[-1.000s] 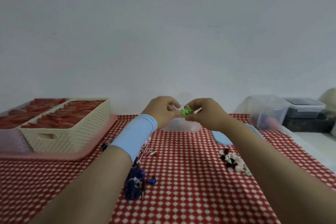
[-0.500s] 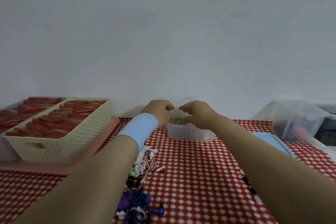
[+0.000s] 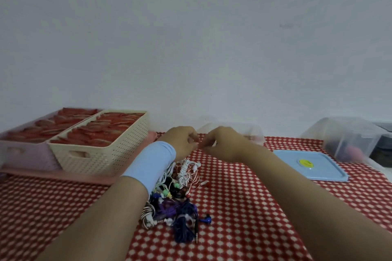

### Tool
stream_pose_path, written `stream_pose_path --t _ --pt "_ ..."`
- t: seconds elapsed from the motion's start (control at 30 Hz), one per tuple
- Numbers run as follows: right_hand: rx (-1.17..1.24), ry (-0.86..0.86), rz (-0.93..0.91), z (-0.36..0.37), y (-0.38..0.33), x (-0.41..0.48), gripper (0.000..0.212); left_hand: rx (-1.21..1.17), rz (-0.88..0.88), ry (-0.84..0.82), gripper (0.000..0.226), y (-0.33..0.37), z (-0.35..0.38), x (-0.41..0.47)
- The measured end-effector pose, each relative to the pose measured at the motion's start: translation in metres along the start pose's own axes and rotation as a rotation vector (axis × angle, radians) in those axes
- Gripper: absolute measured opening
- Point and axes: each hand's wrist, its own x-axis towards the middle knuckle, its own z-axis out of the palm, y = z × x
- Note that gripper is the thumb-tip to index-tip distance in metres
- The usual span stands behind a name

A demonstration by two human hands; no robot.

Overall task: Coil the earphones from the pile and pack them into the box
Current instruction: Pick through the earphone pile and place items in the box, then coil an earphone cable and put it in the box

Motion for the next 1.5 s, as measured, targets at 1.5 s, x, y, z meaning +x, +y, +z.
stream_pose_path --t 1.5 --pt "0.144 0.084 0.348 -0.057 0.109 -0.149 0.019 0.207 -0.024 -0.154 0.023 0.11 0.082 -0.048"
